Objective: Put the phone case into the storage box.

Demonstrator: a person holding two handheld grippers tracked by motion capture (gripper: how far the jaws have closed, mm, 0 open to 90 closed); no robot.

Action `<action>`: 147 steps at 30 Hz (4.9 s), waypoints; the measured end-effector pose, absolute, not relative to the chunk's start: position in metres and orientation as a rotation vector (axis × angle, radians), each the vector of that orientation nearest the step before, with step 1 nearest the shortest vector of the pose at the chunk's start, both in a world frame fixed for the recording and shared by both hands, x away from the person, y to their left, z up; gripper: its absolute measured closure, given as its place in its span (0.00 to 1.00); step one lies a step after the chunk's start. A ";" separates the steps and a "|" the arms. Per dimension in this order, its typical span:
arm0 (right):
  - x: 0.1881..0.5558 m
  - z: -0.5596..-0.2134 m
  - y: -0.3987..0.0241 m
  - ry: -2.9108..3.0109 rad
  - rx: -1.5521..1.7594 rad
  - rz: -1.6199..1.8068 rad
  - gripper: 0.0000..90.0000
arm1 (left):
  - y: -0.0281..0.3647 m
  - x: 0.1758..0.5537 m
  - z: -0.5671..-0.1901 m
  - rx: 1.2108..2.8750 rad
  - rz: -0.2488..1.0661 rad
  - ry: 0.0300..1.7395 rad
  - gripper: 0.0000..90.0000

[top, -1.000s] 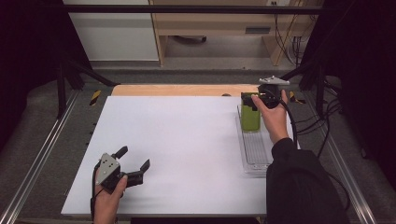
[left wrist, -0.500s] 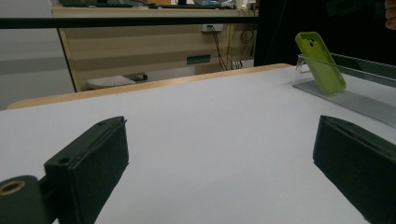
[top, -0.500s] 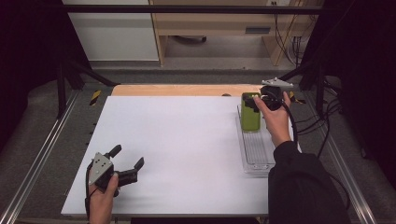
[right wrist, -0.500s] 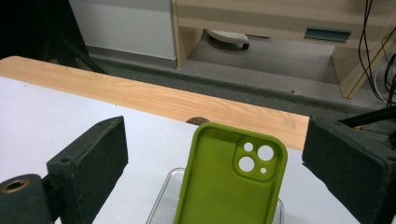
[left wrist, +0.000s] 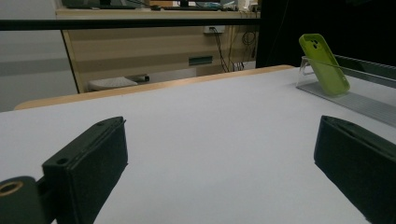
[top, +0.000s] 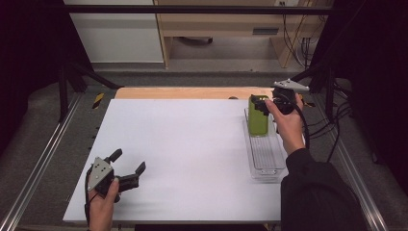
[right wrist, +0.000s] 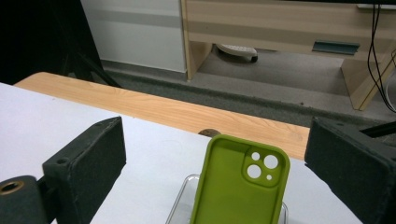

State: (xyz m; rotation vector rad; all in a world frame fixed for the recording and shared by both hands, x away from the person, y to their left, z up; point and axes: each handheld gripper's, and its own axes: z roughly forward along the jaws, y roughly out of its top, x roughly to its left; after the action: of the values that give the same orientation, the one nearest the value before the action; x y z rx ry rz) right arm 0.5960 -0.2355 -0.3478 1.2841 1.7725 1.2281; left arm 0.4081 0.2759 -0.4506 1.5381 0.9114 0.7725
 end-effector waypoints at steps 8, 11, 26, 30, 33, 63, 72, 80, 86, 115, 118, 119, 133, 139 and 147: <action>0.588 -0.340 -0.236 1.761 1.265 1.269 0.05 | 0.287 0.409 -0.451 1.522 0.776 0.925 0.03; 0.584 -0.336 -0.236 1.758 1.256 1.291 0.04 | 0.290 0.409 -0.451 1.517 0.774 0.930 0.02; 0.569 -0.324 -0.241 1.748 1.223 1.322 0.04 | 0.289 0.409 -0.452 1.524 0.770 0.930 0.02; 0.564 -0.320 -0.242 1.744 1.213 1.331 0.04 | 0.289 0.409 -0.452 1.524 0.769 0.930 0.02; 0.561 -0.317 -0.243 1.741 1.199 1.341 0.04 | 0.289 0.409 -0.453 1.525 0.770 0.929 0.02; 0.523 -0.309 -0.260 1.717 1.122 1.368 0.03 | 0.289 0.410 -0.453 1.535 0.773 0.925 0.02; 0.513 -0.311 -0.268 1.708 1.145 1.380 0.04 | 0.293 0.411 -0.454 1.520 0.767 0.939 0.02; 0.500 -0.319 -0.277 1.712 1.162 1.379 0.04 | 0.296 0.411 -0.454 1.507 0.767 0.947 0.02; 0.487 -0.320 -0.282 1.703 1.156 1.376 0.04 | 0.295 0.410 -0.454 1.513 0.767 0.938 0.02; 0.424 -0.364 -0.309 1.638 1.163 1.440 0.03 | 0.305 0.403 -0.454 1.508 0.769 0.910 0.02; 0.420 -0.369 -0.312 1.622 1.165 1.446 0.03 | 0.306 0.402 -0.454 1.505 0.769 0.911 0.02; 0.420 -0.370 -0.312 1.616 1.168 1.448 0.03 | 0.306 0.402 -0.454 1.505 0.769 0.910 0.02; 0.409 -0.404 -0.312 1.598 1.141 1.448 0.03 | 0.306 0.401 -0.453 1.501 0.769 0.899 0.02; 0.406 -0.413 -0.312 1.610 1.098 1.461 0.03 | 0.304 0.400 -0.453 1.507 0.757 0.886 0.02; 0.404 -0.424 -0.312 1.630 1.073 1.474 0.03 | 0.298 0.395 -0.453 1.525 0.749 0.858 0.02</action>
State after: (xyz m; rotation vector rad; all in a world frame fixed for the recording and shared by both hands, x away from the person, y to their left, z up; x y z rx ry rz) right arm 0.4041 -0.3116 -0.4245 1.0730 1.6303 1.4744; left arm 0.3951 0.2982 -0.4527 1.5255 0.8580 0.7487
